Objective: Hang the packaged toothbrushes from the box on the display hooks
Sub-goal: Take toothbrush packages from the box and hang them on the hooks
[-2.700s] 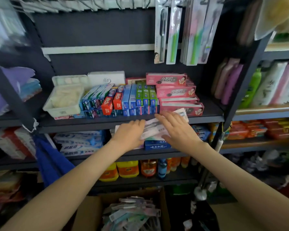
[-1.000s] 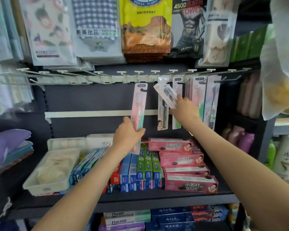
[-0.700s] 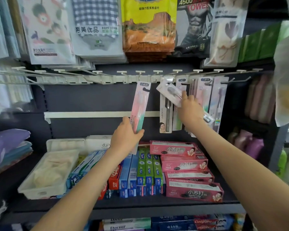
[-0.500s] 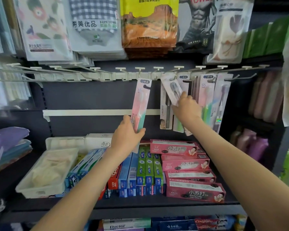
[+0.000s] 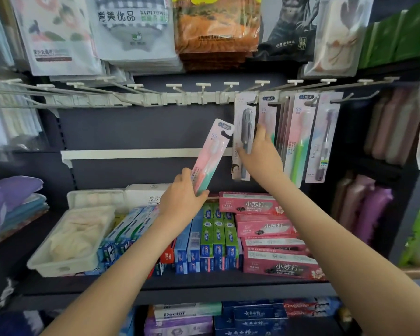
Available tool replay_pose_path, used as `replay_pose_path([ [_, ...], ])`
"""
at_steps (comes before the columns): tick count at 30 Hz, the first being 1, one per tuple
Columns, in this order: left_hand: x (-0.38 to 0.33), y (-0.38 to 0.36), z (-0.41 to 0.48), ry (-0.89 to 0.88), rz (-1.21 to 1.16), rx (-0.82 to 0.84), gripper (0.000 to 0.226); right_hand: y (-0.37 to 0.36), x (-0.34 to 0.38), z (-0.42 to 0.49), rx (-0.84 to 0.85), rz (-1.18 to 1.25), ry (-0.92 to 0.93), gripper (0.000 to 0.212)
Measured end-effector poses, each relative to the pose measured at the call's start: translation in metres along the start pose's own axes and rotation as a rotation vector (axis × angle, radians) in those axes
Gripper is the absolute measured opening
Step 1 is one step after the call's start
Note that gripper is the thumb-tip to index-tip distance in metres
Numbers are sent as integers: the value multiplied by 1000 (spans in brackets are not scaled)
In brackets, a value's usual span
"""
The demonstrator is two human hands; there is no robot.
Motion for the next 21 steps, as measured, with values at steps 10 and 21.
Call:
replay_pose_path([
  [10,-57,3,-29,-427,165,-47,55,3,39,-101,-40,-545,692,73],
  [21,-79,9,-63,-265,-88,-54,55,86,-15,-131,-296,261,-1,47],
])
Point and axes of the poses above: each hand's wrist, its own z-axis towards the middle knuckle, its own y-axis out of the back of the hand, x = y × z, the point moved 10 cm from there along z, towards the middle knuckle, and after that the axes turned 2 degrees about -y, right-handed, at the moved point
